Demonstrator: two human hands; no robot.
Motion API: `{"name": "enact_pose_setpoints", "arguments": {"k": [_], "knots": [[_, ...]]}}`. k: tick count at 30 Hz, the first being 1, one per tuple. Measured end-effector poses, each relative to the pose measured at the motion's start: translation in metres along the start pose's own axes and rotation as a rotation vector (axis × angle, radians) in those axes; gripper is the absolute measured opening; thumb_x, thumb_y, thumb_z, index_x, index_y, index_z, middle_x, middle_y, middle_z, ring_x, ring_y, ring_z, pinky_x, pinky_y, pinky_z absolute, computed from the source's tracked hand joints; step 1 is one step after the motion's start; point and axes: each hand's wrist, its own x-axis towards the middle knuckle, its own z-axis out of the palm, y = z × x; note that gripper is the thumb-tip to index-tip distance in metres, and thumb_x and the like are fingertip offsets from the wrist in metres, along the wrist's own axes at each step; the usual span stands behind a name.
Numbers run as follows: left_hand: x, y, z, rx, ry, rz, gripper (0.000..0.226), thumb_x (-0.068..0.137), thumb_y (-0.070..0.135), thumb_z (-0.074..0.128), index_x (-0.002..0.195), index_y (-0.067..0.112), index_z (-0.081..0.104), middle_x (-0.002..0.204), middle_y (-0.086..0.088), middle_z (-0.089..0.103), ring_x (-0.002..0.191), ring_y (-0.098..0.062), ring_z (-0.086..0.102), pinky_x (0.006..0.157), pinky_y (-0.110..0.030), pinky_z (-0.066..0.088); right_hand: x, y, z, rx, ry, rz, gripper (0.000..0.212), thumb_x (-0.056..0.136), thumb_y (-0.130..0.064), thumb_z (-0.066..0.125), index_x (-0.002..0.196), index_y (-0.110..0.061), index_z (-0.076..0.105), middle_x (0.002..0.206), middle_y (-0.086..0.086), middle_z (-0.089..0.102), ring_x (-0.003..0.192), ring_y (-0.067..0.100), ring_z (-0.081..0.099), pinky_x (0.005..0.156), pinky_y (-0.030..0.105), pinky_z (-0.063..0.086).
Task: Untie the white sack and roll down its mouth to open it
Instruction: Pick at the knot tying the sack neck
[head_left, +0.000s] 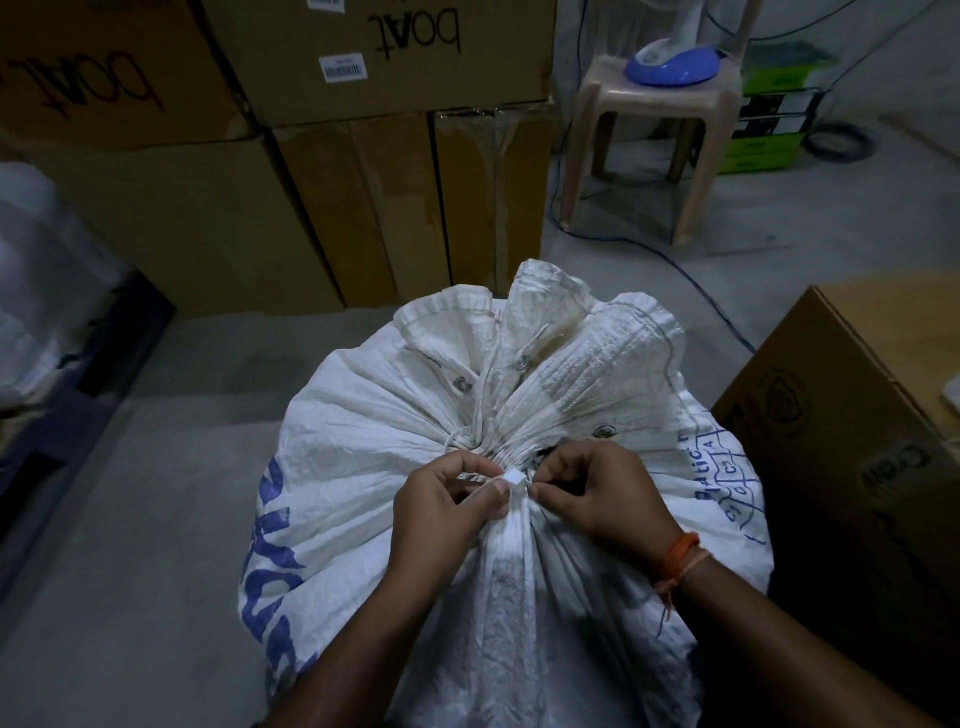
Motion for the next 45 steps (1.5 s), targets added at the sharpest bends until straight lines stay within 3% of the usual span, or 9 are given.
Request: {"name": "enact_pose_setpoints", "arguments": {"k": [9,15,21,25,29,33,36,39,45], "knots": [[0.0,0.003,0.0,-0.003,-0.004,0.0,0.008,0.087,0.009,0.083,0.087,0.015,0.078,0.072,-0.011,0.082,0.069,-0.019,0.079,0.085,-0.053,0.064,-0.003,-0.001,-0.009,-0.055,-0.011,0.003,0.009,0.074,-0.019,0.085,0.07,-0.016,0.077,0.064,-0.005,0.074,0.063,0.004,0.069,0.061,0.017,0.048],[0.001,-0.003,0.0,0.032,-0.004,-0.007,0.011,0.085,0.013,0.084,0.087,0.023,0.08,0.075,-0.01,0.083,0.078,-0.033,0.082,0.085,-0.058,0.065,0.0,0.001,0.008,-0.023,0.033,-0.004,0.014,0.074,-0.02,0.086,0.066,-0.022,0.074,0.058,-0.012,0.069,0.058,-0.005,0.065,0.057,0.005,0.041],[0.002,-0.004,0.001,0.025,-0.018,-0.023,0.013,0.085,0.013,0.086,0.086,0.024,0.079,0.074,-0.009,0.082,0.077,-0.029,0.082,0.082,-0.049,0.065,-0.003,0.004,0.014,0.296,0.078,0.164,0.024,0.073,-0.028,0.086,0.083,-0.016,0.068,0.072,0.009,0.075,0.068,0.024,0.074,0.067,0.038,0.06],[0.001,-0.001,0.002,-0.021,-0.03,-0.046,0.012,0.087,0.007,0.084,0.089,0.013,0.074,0.07,-0.011,0.081,0.068,-0.019,0.079,0.071,-0.032,0.057,-0.005,0.003,0.022,0.352,0.071,0.141,0.022,0.075,-0.021,0.086,0.089,-0.018,0.07,0.083,0.004,0.078,0.08,0.018,0.077,0.079,0.045,0.063],[0.004,0.003,-0.001,-0.245,0.0,-0.126,0.01,0.09,0.003,0.074,0.099,0.007,0.072,0.089,-0.027,0.08,0.086,-0.04,0.081,0.084,-0.052,0.063,-0.004,0.005,0.026,0.391,0.043,0.101,0.016,0.076,-0.017,0.083,0.089,-0.016,0.072,0.086,0.003,0.078,0.085,0.015,0.077,0.084,0.042,0.062],[0.01,-0.001,-0.003,-0.3,0.025,-0.17,0.014,0.098,0.003,0.065,0.106,0.008,0.075,0.089,-0.025,0.081,0.08,-0.032,0.078,0.079,-0.04,0.064,-0.004,0.006,0.023,0.413,0.032,0.106,0.017,0.076,-0.01,0.082,0.089,-0.018,0.073,0.088,0.004,0.079,0.088,0.019,0.077,0.087,0.043,0.063],[0.014,-0.01,-0.002,-0.292,0.049,-0.171,0.009,0.099,0.005,0.069,0.102,0.006,0.078,0.089,-0.024,0.082,0.078,-0.031,0.077,0.084,-0.041,0.064,-0.003,0.007,0.023,0.463,0.027,0.11,0.02,0.077,-0.002,0.082,0.089,-0.015,0.072,0.089,0.001,0.077,0.088,0.015,0.076,0.087,0.036,0.06],[0.017,-0.016,-0.002,-0.284,0.082,-0.164,0.004,0.095,0.005,0.075,0.096,0.003,0.079,0.085,-0.024,0.081,0.071,-0.024,0.076,0.079,-0.034,0.062,-0.003,0.008,0.022,0.496,0.025,0.117,0.019,0.078,0.005,0.08,0.088,-0.01,0.073,0.089,0.0,0.077,0.087,0.012,0.074,0.086,0.03,0.057],[0.017,-0.022,-0.008,-0.214,0.063,-0.11,0.004,0.094,0.002,0.076,0.091,0.002,0.077,0.077,-0.014,0.078,0.072,-0.02,0.076,0.077,-0.033,0.062,-0.008,0.004,0.014,0.498,0.005,0.148,0.018,0.079,0.007,0.08,0.086,-0.01,0.079,0.09,0.005,0.08,0.084,0.012,0.074,0.081,0.029,0.06]]}}
